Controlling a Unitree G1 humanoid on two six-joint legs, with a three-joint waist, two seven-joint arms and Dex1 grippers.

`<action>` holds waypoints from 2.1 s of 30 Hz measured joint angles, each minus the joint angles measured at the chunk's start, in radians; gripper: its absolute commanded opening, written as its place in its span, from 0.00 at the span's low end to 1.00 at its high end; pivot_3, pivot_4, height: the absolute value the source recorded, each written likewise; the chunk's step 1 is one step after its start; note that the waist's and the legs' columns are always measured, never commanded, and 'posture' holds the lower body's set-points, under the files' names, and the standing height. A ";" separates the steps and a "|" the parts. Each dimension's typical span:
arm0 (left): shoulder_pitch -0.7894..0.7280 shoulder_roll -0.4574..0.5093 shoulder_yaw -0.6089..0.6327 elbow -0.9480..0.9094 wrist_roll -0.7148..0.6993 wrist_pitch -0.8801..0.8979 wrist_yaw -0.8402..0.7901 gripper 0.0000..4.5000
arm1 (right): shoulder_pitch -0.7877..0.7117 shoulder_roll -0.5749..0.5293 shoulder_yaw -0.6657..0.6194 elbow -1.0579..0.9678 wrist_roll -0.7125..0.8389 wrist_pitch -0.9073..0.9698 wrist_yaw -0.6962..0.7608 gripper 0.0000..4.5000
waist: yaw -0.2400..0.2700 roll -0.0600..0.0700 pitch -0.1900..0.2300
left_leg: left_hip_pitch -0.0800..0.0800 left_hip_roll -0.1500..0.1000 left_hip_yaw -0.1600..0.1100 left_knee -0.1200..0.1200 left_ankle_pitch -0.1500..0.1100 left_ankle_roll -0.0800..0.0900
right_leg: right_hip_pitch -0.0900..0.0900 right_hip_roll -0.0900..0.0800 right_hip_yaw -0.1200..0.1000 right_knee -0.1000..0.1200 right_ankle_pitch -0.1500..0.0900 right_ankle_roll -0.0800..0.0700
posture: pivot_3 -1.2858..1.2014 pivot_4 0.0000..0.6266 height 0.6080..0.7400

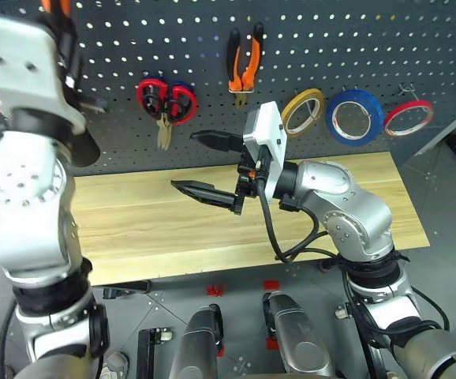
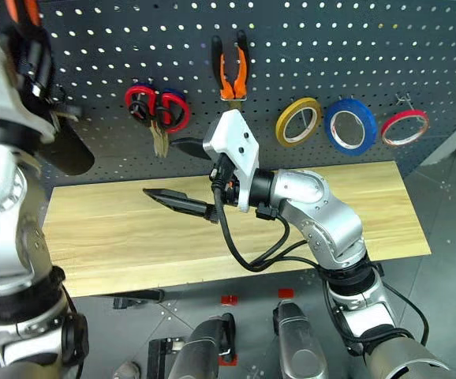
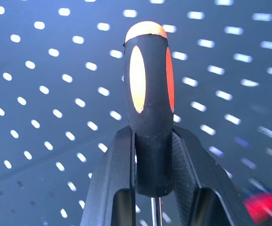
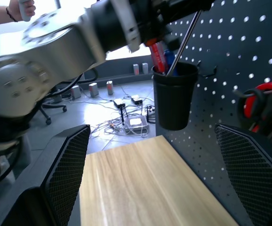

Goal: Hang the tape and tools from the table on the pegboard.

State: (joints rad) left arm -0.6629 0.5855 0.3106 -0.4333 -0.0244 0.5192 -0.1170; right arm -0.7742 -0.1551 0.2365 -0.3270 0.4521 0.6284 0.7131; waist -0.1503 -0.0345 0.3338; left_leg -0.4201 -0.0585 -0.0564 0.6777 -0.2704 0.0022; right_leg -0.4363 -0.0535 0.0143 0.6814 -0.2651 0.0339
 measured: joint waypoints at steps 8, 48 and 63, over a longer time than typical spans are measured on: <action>-0.018 0.050 0.053 0.208 0.028 -0.184 0.030 0.15 | -0.113 0.005 0.015 0.066 -0.002 0.074 -0.037 1.00 | -0.019 -0.001 -0.001 | -0.007 0.000 0.001 0.001 0.000 0.000 | -0.007 -0.001 0.000 0.000 0.002 -0.003 | 0.40 0.46 1.00; 0.378 -0.131 0.094 -0.202 -0.028 -0.011 0.113 0.90 | 0.072 -0.016 -0.021 0.007 -0.036 -0.043 -0.097 1.00 | -0.020 -0.010 -0.041 | -0.008 0.000 0.003 0.003 0.001 -0.001 | -0.008 -0.001 0.000 0.003 0.003 -0.003 | 0.43 0.32 1.00; 0.733 -0.286 0.156 -0.142 -0.118 0.035 0.024 0.90 | 0.466 -0.106 -0.034 0.256 -0.467 -0.423 -0.445 1.00 | 0.042 -0.006 -0.148 | 0.003 -0.001 0.003 0.001 0.001 -0.002 | 0.003 0.000 0.002 0.000 0.003 -0.003 | 0.44 0.17 1.00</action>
State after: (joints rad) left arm 0.0697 0.2997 0.4662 -0.5754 -0.1427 0.5538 -0.0925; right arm -0.3080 -0.2608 0.2022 -0.0708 -0.0151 0.2057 0.2683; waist -0.1086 -0.0401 0.1854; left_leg -0.4172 -0.0592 -0.0531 0.6788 -0.2695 0.0005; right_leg -0.4332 -0.0535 0.0160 0.6818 -0.2620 0.0307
